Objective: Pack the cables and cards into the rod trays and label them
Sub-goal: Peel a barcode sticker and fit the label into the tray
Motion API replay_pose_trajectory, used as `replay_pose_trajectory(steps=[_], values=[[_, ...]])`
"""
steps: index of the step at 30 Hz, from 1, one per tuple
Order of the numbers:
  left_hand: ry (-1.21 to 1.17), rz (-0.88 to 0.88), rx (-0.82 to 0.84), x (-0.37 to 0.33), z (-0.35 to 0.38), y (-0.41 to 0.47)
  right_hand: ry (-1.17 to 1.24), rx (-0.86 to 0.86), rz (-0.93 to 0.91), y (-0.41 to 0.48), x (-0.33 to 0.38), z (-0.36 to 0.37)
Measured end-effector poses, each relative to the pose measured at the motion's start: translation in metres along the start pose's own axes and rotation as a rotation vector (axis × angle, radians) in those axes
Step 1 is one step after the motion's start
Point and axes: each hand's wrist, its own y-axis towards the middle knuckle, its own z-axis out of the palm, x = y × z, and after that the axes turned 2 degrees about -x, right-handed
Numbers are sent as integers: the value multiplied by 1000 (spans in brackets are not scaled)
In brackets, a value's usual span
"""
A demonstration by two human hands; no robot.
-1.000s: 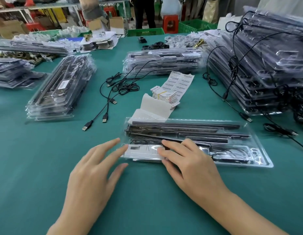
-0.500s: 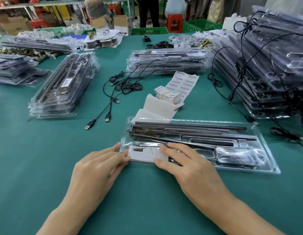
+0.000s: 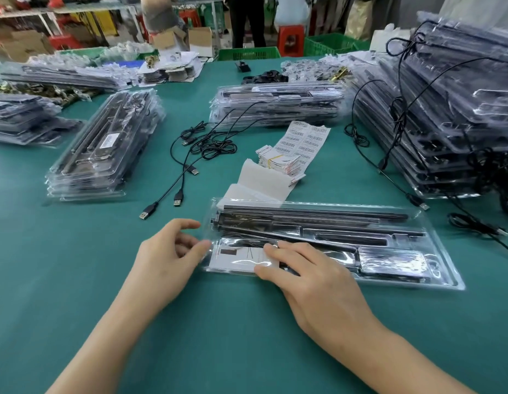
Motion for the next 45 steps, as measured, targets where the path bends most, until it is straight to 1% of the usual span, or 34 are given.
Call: replay_pose_trajectory(steps=[2,4,7,10,12,15,21,28,34,39,45], values=[[78,-65,57,-4,-3,10,9,-12,-2,2,1,-2],[76,-135,168,-10,-9,21,27,-39,-9,3,2,-4],[-48,-214,324,-13,-18,25,44,-72,-1,3,3,-8],[-220,-266,380,-9,-19,19,48,-107,4,0,2,-8],[-316,-287,381,-5,-20,14,51,-133,-1,-1,2,-7],[-381,-289,385,-3,-22,7,29,-142,-21,-2,0,-3],[-404,-290,365,-6,-19,1,-9,-137,-68,-7,-4,0],[-367,-284,418,-8,-19,3,-40,-148,-101,-8,-2,0],[-392,-269,416,-11,-17,0,-45,-147,-111,-7,-1,-2],[-367,-271,405,-13,-17,0,-25,-167,-100,-7,0,-4],[-482,-315,422,-16,-20,-6,-27,-206,-71,-3,-3,-8]])
